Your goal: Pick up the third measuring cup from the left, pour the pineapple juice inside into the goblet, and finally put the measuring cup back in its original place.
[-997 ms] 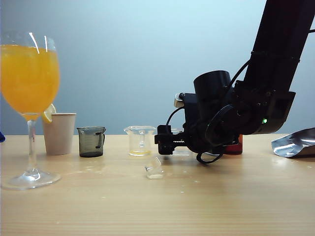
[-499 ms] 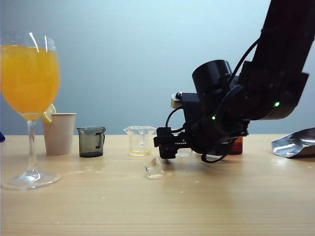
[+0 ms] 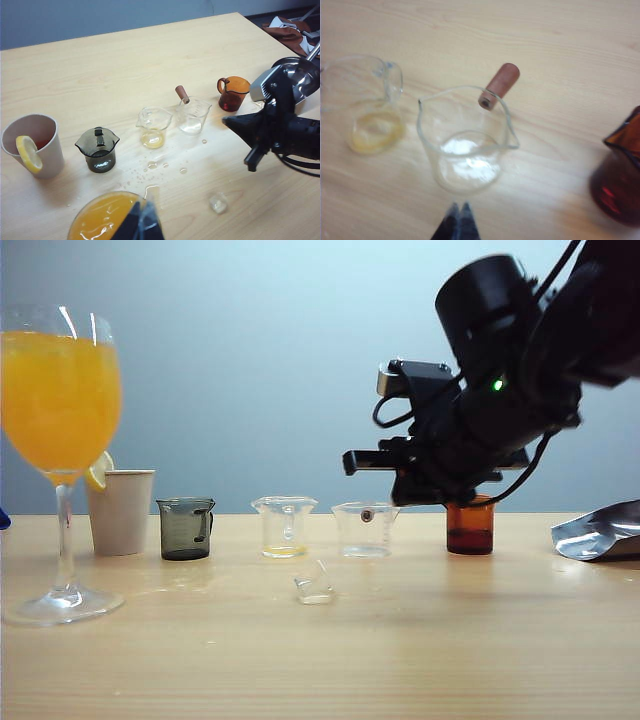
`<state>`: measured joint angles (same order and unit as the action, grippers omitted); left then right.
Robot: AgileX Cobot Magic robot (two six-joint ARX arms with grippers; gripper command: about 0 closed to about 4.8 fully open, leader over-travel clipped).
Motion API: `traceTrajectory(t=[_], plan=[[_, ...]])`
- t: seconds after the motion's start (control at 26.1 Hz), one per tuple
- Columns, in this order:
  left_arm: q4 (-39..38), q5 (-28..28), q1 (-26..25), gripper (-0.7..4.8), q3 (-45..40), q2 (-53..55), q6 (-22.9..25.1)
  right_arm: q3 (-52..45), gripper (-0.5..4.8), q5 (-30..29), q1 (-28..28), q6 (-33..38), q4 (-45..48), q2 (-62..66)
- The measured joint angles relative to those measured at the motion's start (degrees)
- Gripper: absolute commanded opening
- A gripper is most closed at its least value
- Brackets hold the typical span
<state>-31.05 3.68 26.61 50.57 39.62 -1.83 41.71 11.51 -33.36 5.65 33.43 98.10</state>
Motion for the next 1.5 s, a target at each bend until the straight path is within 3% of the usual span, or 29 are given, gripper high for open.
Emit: traceTrajectory(t=[0.23,0.38,0.77,1.5], plan=[[-1.16,-1.38,0.02,-0.05,-0.11,-6.54,-0.39,-0.26,-0.02,-6.88,-0.31,0.35,-18.05,-13.92],[-1.88,-1.38,0.02,-0.05,-5.84,-14.45,-2.64,-0.55,-0.02,-9.49,-0.28,0.35,-27.26,-25.05],[4.33,-2.8,0.0,-0.05,-21.49,-34.12,-4.11,-18.25,-0.02,-11.56,-0.31,0.37,-33.81,-54.47],[21.51,-2.38,0.0,-0.05,-47.32,-35.32,-6.6,-40.3,-0.02,-11.3,-0.28,2.23,-36.09,-85.11]])
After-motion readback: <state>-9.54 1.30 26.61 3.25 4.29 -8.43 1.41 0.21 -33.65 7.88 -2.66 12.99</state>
